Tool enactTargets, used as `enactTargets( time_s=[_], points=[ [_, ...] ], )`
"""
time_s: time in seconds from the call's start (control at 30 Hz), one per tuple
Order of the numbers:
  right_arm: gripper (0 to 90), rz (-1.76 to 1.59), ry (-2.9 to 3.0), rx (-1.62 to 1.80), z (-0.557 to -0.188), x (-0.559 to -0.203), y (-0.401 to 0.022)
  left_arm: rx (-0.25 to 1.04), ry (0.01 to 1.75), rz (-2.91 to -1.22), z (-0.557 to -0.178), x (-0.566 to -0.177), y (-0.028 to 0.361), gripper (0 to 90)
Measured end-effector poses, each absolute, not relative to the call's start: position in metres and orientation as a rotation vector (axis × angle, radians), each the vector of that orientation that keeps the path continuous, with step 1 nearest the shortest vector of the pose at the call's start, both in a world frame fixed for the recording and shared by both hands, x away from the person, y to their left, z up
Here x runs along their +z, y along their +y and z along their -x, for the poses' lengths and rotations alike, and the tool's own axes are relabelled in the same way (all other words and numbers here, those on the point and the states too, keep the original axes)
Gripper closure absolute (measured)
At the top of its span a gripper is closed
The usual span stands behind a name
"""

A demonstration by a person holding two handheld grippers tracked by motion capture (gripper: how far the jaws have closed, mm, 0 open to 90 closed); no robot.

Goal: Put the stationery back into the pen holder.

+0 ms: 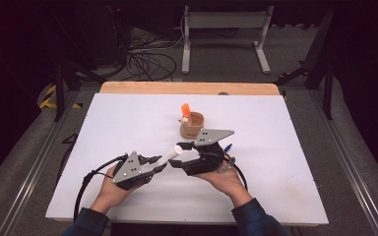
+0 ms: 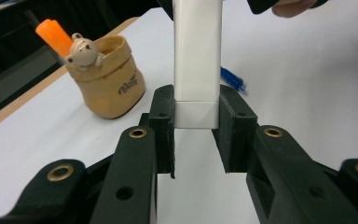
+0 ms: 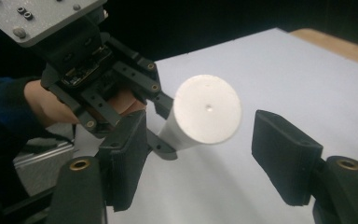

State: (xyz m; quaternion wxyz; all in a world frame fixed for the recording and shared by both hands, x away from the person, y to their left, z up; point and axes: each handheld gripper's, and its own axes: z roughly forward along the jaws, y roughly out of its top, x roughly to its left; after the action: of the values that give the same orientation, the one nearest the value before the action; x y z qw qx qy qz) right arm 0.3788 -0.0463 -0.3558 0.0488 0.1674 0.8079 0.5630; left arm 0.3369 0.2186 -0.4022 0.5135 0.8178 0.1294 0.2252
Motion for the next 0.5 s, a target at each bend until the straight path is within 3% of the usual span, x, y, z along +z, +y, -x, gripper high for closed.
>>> enactTargets(
  time_s=[0.2, 0.5],
  points=[
    [38.9, -0.517, 2.395, 1.864, -0.378, -0.363, -0.06, 0.471, 0.316, -1.924, -0.339, -0.404, 0.209, 71.0],
    [53.2, -0.549, 2.346, 1.996, -0.379, -0.367, -0.07, 0.419, 0.328, -1.9, -0.341, -0.409, 0.197, 71.0]
  ],
)
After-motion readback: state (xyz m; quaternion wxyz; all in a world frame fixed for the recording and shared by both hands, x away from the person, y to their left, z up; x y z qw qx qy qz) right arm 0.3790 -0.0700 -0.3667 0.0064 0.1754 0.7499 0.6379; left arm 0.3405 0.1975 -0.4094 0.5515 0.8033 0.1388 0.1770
